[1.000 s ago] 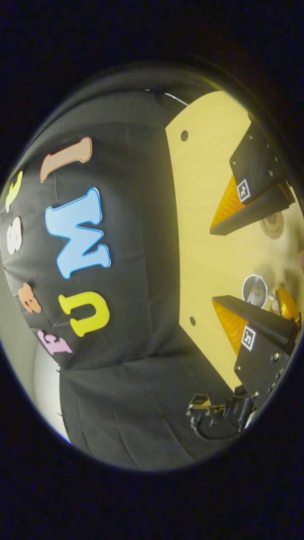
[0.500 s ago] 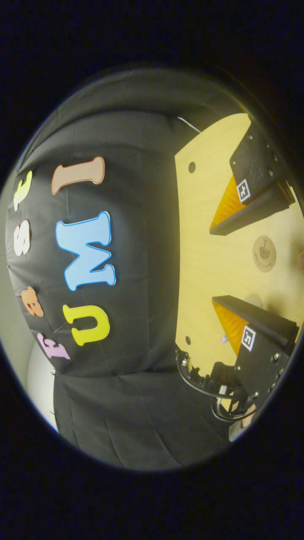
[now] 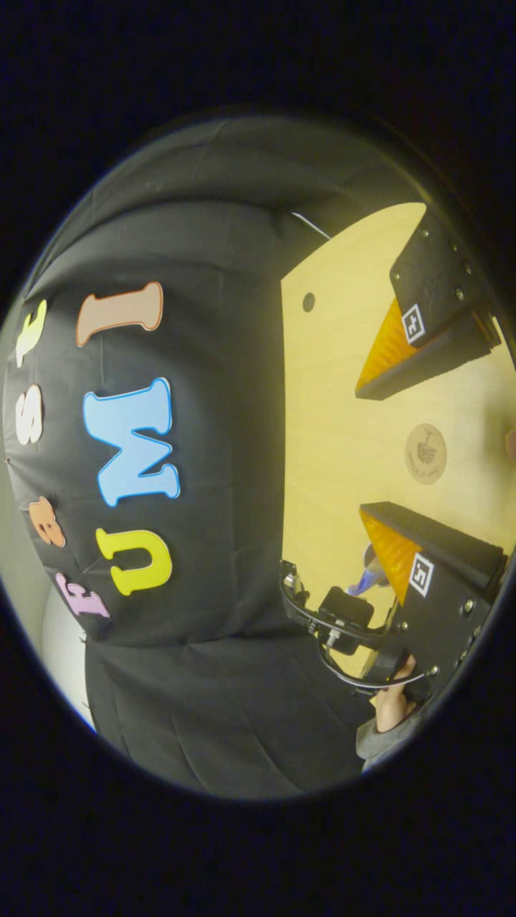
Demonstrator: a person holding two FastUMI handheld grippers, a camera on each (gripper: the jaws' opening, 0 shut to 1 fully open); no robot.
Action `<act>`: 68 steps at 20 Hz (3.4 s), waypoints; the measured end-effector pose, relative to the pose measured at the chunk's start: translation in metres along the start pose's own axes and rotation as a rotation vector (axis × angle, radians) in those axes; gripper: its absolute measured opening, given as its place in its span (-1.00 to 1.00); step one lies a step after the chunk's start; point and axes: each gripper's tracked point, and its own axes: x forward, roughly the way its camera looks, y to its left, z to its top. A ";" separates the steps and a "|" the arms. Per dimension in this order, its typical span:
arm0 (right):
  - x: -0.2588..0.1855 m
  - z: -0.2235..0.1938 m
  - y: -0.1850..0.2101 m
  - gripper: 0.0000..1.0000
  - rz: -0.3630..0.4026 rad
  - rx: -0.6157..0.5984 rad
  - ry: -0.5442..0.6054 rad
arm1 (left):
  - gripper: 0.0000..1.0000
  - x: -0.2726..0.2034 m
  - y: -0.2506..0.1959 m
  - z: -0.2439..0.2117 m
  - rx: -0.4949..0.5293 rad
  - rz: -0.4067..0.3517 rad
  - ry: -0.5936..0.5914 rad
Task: Put the toothbrush and toothpaste on the desktop into the cup, then pick up the cup and place it on the coaster on the desktop.
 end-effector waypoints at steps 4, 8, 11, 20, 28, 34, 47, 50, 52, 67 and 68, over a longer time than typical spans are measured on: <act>-0.002 -0.011 -0.015 0.80 -0.020 0.027 0.026 | -0.09 0.006 0.001 -0.008 -0.014 0.035 0.033; -0.005 -0.017 -0.025 0.81 -0.029 0.052 0.041 | -0.27 0.006 0.006 -0.007 0.023 0.082 0.019; -0.007 -0.021 -0.031 0.80 -0.035 0.056 0.046 | -0.34 0.008 0.000 -0.005 0.061 0.071 -0.014; -0.012 -0.021 -0.051 0.80 -0.056 0.068 0.038 | -0.40 -0.007 -0.040 0.003 0.116 0.048 -0.114; -0.016 -0.022 -0.068 0.81 -0.065 0.073 0.033 | -0.39 -0.018 -0.107 0.006 0.157 -0.025 -0.134; -0.021 -0.027 -0.085 0.81 -0.072 0.083 0.045 | -0.39 -0.006 -0.147 -0.003 0.201 -0.056 -0.083; -0.029 -0.034 -0.112 0.80 -0.027 0.085 0.069 | -0.39 0.015 -0.162 -0.025 0.172 -0.001 0.023; -0.029 -0.037 -0.111 0.63 0.003 0.076 0.083 | -0.36 0.015 -0.164 -0.024 0.170 0.010 0.019; -0.031 -0.036 -0.110 0.80 0.017 0.065 0.083 | -0.30 0.013 -0.166 -0.022 0.157 0.001 0.002; -0.043 -0.014 -0.082 0.80 -0.028 0.004 0.010 | 0.89 -0.078 -0.180 0.007 0.148 -0.120 -0.356; -0.044 -0.011 -0.079 0.80 -0.032 -0.001 0.000 | 0.88 -0.088 -0.177 0.011 0.144 -0.120 -0.401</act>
